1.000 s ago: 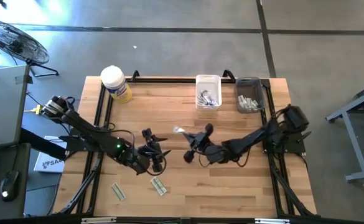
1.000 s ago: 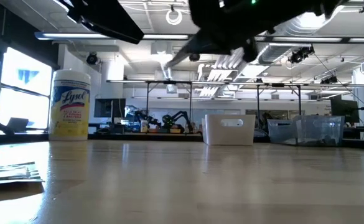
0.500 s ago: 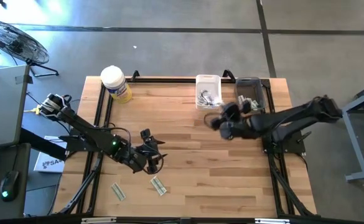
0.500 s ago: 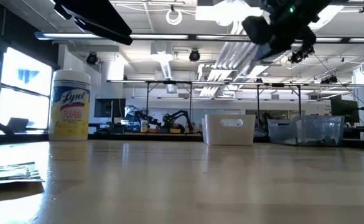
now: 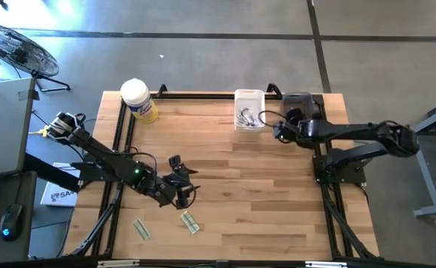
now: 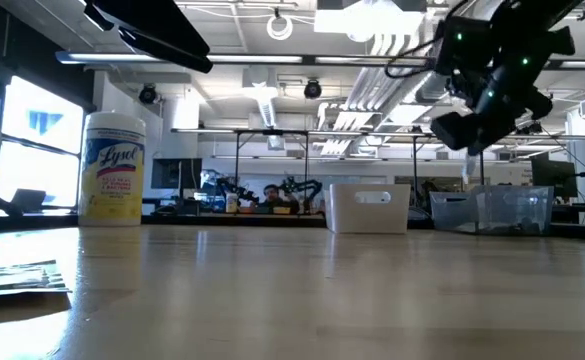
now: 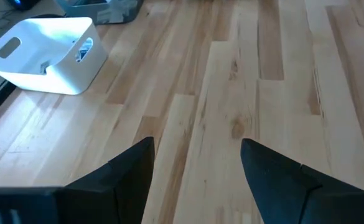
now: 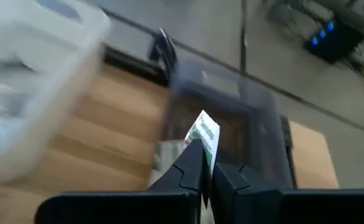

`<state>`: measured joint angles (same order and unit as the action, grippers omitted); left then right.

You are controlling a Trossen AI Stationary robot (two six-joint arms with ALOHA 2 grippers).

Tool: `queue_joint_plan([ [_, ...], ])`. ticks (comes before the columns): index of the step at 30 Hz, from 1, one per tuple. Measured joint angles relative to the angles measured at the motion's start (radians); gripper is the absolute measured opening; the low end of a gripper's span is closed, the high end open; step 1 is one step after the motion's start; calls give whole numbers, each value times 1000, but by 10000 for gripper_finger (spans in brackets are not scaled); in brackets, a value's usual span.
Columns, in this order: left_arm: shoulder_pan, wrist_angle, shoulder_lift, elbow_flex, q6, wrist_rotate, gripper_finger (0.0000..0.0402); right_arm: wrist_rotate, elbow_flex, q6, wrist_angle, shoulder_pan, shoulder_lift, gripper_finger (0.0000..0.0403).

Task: Pick & Place First Aid Supplies
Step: Put the green bandage into the black bin

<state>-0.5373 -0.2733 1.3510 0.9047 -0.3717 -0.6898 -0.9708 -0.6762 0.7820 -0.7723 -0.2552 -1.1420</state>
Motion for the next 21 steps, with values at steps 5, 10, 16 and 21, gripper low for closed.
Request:
queue_joint_plan([
  [5,0,0,0,0,0,1,236,88,26,-86,-26,-102,5,26],
  [10,0,1,0,0,-59,40,236,174,26,-110,-65,-160,5,76],
  [16,0,1,0,0,-82,54,236,196,2,-68,-186,-188,5,149],
  [21,0,1,-7,-1,-85,74,236,224,-70,-16,-336,-189,5,190],
])
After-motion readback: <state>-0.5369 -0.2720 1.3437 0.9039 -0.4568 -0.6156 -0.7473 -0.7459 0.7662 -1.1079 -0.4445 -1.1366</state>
